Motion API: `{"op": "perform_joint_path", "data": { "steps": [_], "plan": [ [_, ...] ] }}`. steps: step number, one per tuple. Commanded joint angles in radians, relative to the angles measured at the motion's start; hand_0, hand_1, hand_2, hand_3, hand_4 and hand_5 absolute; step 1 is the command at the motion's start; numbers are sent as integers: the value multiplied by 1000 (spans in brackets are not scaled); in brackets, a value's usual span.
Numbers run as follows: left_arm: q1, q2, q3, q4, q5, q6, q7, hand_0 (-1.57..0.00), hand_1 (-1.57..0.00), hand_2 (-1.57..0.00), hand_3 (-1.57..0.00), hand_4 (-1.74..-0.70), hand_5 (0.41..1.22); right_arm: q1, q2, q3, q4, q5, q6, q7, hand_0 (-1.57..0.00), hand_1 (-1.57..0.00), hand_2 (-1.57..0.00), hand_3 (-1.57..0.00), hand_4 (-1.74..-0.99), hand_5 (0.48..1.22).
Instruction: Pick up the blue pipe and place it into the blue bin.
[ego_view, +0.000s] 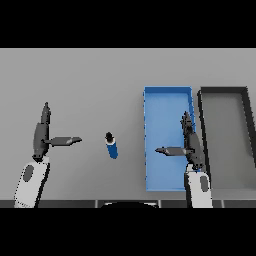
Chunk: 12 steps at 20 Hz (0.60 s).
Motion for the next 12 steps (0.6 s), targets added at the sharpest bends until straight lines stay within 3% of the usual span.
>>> {"op": "perform_joint_path", "data": {
  "steps": [1, 6, 7, 9, 12],
  "plan": [
    [-2, -1, 0, 1, 0, 1, -3, 1, 1, 1, 1, -967, 594, -2, 0, -1, 2, -1, -1, 2, 1, 1, 1, 1, -1210, 594],
    [-28, -7, 3, 29, 0, -3, 3, 1, 1, 1, 1, -967, 594, -26, -7, -12, 18, -4, -2, 10, 1, 1, 1, 1, -1210, 594],
    [-23, 62, -36, 18, -7, -123, -47, 1, 1, 1, 1, -967, 594, -16, -78, 28, -6, 77, 19, -39, 1, 1, 1, 1, -1210, 594],
    [-23, 149, -51, 44, 3, -264, -92, 1, 1, 1, 1, -970, 596, 26, -139, 75, -47, 161, 38, -91, 1, 1, 1, 1, -1198, 589],
    [-31, 173, -75, 51, -9, -326, -121, 1, 1, 1, 1, -968, 597, 27, -156, 100, -71, 199, 42, -76, 1, 1, 1, 1, -1190, 586]
  ]
}}
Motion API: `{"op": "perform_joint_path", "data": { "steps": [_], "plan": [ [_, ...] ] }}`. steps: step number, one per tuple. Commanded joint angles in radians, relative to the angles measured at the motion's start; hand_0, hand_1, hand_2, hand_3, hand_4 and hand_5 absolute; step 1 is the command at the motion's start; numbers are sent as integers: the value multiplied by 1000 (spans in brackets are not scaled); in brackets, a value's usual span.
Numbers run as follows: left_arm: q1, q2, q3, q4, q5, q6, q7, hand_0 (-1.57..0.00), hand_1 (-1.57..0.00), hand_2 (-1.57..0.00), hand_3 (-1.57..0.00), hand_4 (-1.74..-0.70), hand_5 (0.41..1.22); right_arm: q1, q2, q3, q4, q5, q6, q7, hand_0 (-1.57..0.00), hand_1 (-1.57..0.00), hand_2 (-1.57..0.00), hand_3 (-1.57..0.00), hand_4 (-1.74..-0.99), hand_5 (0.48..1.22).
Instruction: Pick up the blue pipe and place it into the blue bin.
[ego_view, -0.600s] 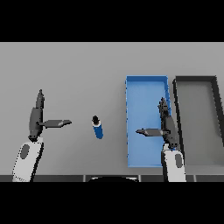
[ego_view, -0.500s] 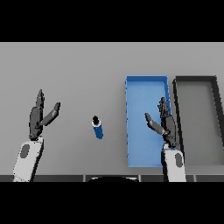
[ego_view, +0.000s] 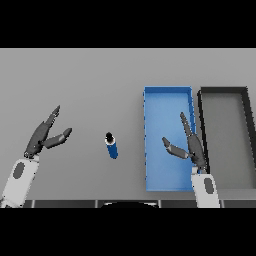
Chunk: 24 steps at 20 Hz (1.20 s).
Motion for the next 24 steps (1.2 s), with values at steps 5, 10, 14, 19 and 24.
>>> {"op": "perform_joint_path", "data": {
  "steps": [5, 10, 14, 19, 24],
  "plan": [
    [42, 40, -40, -92, 18, -90, -50, 1, 1, 1, 1, -977, 583, 4, -6, 2, -8, -5, 11, 29, 1, 1, 1, 1, -1187, 579],
    [89, 72, -143, -235, -7, -145, 78, 1, 1, 1, 1, -1018, 512, 5, 5, 7, -24, -17, 17, 22, 1, 1, 1, 1, -1225, 580],
    [92, 42, -227, -265, -62, -166, 125, 1, 1, 1, 1, -1075, 472, 7, 1, 7, -39, -23, 24, 29, 1, 1, 1, 1, -1219, 572],
    [56, -41, -284, -228, -110, -165, 108, 1, 1, 1, 1, -1141, 479, 0, 7, 11, -19, -13, 20, 37, 1, 1, 1, 1, -1209, 567],
    [-6, -160, -308, -129, -148, -129, 93, 1, 1, 1, 1, -1131, 488, 18, 10, 3, -21, -26, 22, 16, 1, 1, 1, 1, -1206, 554]
  ]
}}
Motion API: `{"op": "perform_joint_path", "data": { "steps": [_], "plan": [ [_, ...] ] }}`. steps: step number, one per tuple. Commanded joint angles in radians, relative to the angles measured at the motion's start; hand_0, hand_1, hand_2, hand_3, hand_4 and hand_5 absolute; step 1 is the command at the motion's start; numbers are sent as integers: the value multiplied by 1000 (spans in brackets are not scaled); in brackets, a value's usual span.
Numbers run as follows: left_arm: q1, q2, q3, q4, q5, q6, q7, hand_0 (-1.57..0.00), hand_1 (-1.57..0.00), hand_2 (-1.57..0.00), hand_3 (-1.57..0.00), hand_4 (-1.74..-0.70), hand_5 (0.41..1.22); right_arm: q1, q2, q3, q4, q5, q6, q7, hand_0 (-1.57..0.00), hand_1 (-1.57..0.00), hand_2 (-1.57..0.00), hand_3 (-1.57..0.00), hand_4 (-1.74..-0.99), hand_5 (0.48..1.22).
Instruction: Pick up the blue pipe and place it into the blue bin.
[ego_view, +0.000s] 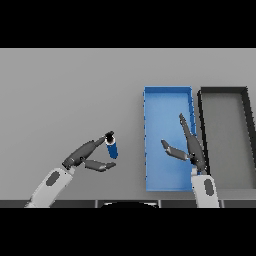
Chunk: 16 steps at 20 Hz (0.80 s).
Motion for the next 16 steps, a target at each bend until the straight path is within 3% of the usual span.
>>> {"op": "perform_joint_path", "data": {
  "steps": [1, 7, 11, 14, 15, 16],
  "plan": [
    [-17, -28, -1, 28, 1, 5, 6, 1, 1, 1, 1, -1126, 487, -2, 5, 2, 3, 1, -1, 0, 1, 1, 1, 1, -1205, 554],
    [-44, -121, -17, 160, -54, 47, -54, 1, 1, 1, 1, -1104, 497, 3, 4, -4, 8, -8, 2, 2, 1, 1, 1, 1, -1200, 547],
    [-64, -174, -6, 193, -17, 36, -102, 1, 1, -87, -44, -1137, 567, 1, -8, -5, -6, -2, 4, 10, 1, 1, 1, 1, -1188, 550],
    [-70, -213, 14, 202, 52, 10, -78, -39, -248, -417, -345, -1268, 675, -8, -5, -9, -1, -7, 2, 9, 1, 1, 1, 1, -1196, 560],
    [-60, -225, 13, 206, 64, 6, -87, -179, -411, -578, -590, -1301, 784, -3, -4, -8, 6, -1, -2, 10, 1, 1, 1, 1, -1192, 560],
    [-62, -242, 13, 209, 71, 8, -83, -418, -642, -777, -777, -1383, 872, -3, -6, -7, 7, 3, -2, 15, 1, 1, 1, 1, -1191, 561]
  ]
}}
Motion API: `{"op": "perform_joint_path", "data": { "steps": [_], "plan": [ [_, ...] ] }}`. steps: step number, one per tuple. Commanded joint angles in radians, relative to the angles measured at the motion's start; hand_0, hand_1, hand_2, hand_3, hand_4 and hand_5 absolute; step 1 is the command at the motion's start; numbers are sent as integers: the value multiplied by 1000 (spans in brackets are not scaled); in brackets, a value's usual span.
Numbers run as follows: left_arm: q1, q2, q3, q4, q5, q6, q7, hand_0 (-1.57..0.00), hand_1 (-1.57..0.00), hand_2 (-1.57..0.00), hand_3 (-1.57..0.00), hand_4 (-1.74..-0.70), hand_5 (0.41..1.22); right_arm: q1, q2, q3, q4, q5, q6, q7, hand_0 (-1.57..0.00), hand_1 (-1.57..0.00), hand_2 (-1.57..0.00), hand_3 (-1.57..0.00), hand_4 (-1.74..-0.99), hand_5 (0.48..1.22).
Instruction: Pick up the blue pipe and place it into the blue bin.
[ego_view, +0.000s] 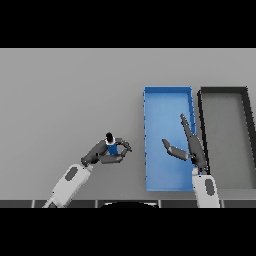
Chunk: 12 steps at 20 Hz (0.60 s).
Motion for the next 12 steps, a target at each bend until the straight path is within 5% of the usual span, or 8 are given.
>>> {"op": "perform_joint_path", "data": {
  "steps": [1, 5, 12],
  "plan": [
    [4, -2, -4, -4, -11, 11, -9, -648, -828, -936, -914, -1450, 941, -2, -1, 0, -1, -2, 3, -2, 1, 1, 1, 1, -1189, 562],
    [5, -6, -29, -6, -22, 29, -37, -1193, -1266, -1311, -1258, -1617, 1106, -7, -4, -2, 8, 6, -3, -11, 1, 1, 1, 1, -1178, 561],
    [18, -11, -50, -53, -62, 58, -101, -1492, -1507, -1516, -1505, -1494, 1197, -4, -4, 5, 1, 13, -3, 1, 1, 1, 1, 1, -1160, 554]
  ]
}}
